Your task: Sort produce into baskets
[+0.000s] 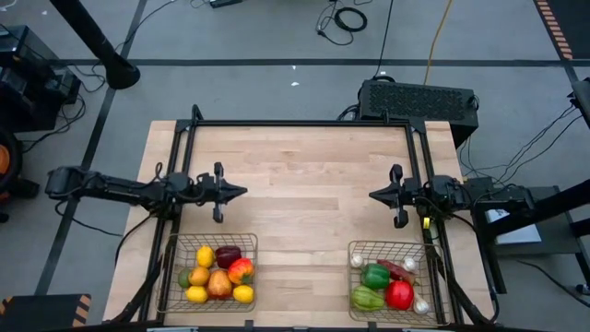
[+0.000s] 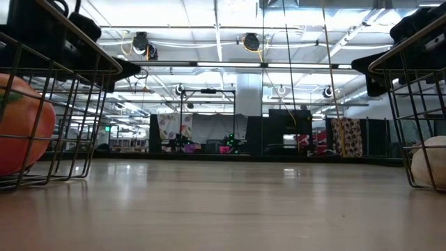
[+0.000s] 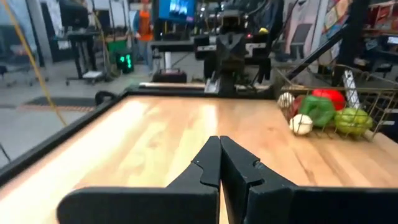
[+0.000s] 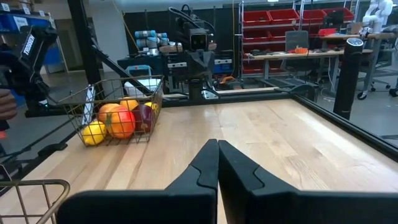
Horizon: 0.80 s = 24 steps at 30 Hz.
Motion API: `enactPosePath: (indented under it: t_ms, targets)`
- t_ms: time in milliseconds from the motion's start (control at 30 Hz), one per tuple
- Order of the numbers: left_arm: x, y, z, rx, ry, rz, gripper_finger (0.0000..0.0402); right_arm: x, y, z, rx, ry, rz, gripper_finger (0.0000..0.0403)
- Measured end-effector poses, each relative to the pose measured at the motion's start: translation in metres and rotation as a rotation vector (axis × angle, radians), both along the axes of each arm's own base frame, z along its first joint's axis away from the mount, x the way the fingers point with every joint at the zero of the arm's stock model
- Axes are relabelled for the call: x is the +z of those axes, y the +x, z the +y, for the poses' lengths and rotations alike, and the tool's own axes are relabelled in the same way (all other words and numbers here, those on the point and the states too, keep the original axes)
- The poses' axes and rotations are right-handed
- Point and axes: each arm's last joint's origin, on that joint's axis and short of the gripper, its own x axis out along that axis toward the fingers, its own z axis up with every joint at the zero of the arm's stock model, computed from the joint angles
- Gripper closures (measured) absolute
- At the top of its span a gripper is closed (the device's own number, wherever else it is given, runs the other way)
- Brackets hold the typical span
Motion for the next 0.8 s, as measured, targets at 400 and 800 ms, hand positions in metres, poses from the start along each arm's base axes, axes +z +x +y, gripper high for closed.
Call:
enactPosePath:
  t_ms: [400, 800]
  targets:
    - [0.002, -0.011, 0.000, 0.016, 0.020, 0.024, 0.0401, 0.000, 0.000, 0.000, 0.000, 0.000, -0.001, 0.0403]
    - [-0.001, -0.023, -0.003, -0.058, 0.016, 0.070, 0.0401, 0.000, 0.000, 0.000, -0.001, 0.000, -0.001, 0.0403]
